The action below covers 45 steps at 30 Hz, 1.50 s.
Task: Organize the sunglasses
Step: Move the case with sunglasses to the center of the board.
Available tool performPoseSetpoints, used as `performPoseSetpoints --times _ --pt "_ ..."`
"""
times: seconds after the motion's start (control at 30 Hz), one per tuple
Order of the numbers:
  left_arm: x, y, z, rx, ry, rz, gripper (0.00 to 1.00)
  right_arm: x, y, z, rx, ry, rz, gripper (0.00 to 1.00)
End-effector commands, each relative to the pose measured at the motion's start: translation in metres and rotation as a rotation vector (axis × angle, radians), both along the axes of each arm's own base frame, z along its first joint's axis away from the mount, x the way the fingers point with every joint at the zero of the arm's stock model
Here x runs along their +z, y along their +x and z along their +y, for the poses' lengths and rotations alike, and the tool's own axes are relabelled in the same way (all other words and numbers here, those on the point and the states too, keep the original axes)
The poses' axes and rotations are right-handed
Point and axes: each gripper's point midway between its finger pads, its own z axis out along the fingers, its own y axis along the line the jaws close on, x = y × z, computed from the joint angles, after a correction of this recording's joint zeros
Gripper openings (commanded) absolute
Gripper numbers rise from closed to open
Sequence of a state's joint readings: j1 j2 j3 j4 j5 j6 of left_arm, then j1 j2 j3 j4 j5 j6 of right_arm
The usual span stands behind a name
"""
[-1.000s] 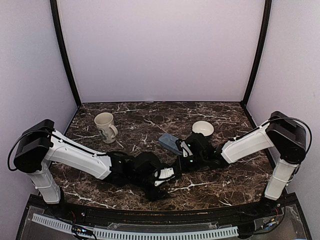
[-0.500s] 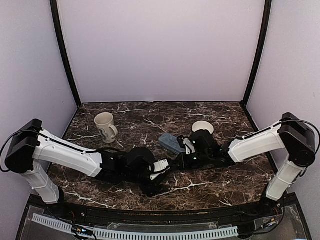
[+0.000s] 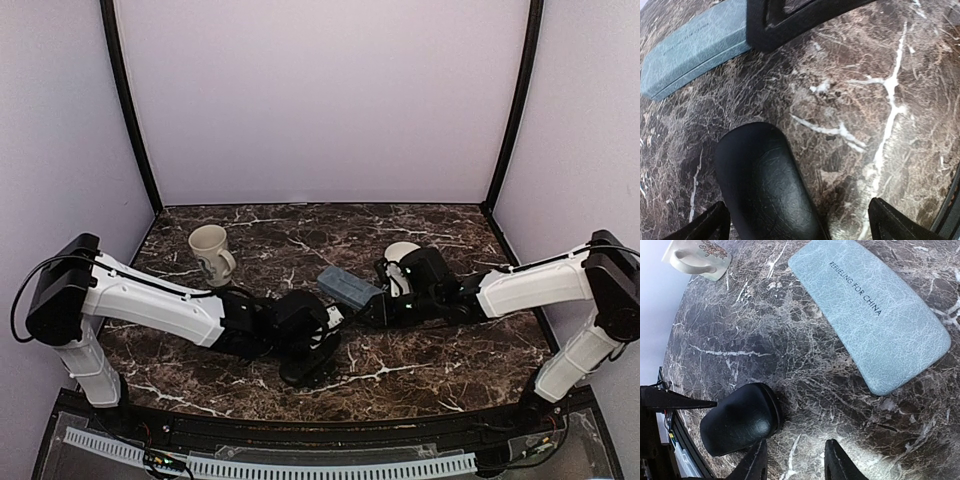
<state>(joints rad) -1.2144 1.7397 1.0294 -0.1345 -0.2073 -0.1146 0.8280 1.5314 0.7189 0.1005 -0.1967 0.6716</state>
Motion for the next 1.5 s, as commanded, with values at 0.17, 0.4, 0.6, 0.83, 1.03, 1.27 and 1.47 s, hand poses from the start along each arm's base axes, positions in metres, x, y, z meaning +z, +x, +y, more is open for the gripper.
performPoseSetpoints --times 0.17,0.4,0.6,0.83,1.03,1.27,1.47 --pt "-0.025 0.018 0.024 0.111 0.163 0.039 0.96 -0.01 -0.003 -0.011 -0.015 -0.019 0.0 0.39" --pt "-0.022 0.046 0.046 0.166 0.173 0.038 0.78 -0.011 -0.002 -0.016 -0.031 -0.026 -0.007 0.39" --pt "-0.019 0.083 0.06 0.208 0.157 -0.002 0.65 -0.013 -0.001 -0.017 -0.033 -0.033 -0.008 0.38" --pt "-0.012 0.115 0.065 0.163 0.153 -0.071 0.68 -0.012 0.001 -0.022 -0.041 -0.044 -0.017 0.38" --pt "0.023 0.121 0.068 0.176 0.081 -0.146 0.94 0.007 0.013 -0.043 -0.088 -0.113 -0.099 0.53" --pt "0.083 0.139 0.108 0.352 -0.084 -0.217 0.99 0.034 0.038 -0.089 -0.178 -0.267 -0.164 0.78" --pt "0.142 0.152 0.174 0.609 -0.301 -0.303 0.99 0.09 0.06 -0.134 -0.339 -0.343 -0.309 1.0"
